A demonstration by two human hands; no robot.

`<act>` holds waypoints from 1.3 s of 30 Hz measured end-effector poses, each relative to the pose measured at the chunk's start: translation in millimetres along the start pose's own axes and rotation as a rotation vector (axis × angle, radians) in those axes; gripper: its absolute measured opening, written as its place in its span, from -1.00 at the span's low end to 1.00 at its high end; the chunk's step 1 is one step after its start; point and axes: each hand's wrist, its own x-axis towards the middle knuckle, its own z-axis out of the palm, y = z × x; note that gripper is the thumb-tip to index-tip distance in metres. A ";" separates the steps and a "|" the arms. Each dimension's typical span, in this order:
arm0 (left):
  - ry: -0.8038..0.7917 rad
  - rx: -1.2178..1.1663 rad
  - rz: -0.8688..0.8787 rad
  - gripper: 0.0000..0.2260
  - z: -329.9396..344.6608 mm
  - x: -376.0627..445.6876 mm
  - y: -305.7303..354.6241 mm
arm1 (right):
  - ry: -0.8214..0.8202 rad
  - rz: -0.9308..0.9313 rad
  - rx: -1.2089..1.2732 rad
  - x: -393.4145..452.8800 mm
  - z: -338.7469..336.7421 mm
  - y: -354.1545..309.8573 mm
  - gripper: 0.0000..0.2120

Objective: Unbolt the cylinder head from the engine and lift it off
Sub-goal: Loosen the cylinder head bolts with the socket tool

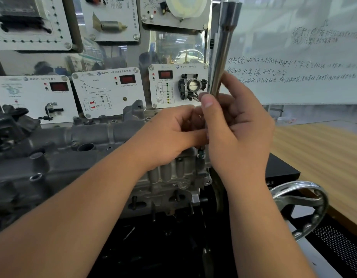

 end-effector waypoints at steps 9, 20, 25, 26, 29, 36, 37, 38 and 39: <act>-0.029 -0.012 -0.029 -0.90 -1.3 -0.2 -1.1 | 0.000 0.017 -0.027 -0.4 -1.6 0.4 -0.69; 0.046 0.013 -0.023 -0.78 1.3 -0.6 1.9 | -0.005 0.003 -0.033 1.2 -1.7 2.9 -0.69; -0.015 -0.040 -0.056 -0.81 -1.1 -1.0 1.5 | 0.001 0.011 0.032 3.0 -3.2 4.3 -0.64; -0.011 -0.046 -0.047 -0.81 -0.6 -1.0 1.7 | -0.001 0.010 0.038 3.1 -3.3 4.7 -0.62; 0.021 -0.021 -0.008 -0.82 0.0 -0.5 2.0 | -0.033 0.011 0.024 3.6 -2.0 5.5 -0.62; 0.016 0.006 -0.045 -0.88 -0.8 -1.1 1.4 | 0.010 0.003 -0.006 2.0 -2.0 7.6 -0.73; -0.007 -0.009 -0.056 -0.87 -1.3 -1.4 1.3 | 0.004 0.011 0.005 2.1 -2.0 7.5 -0.74; -0.025 -0.018 -0.062 -0.85 -2.0 -1.4 1.2 | 0.002 0.022 0.027 2.1 -1.8 7.5 -0.74; -0.035 -0.022 -0.064 -0.85 -2.3 -1.0 1.0 | 0.006 0.026 0.049 2.0 -1.5 7.2 -0.73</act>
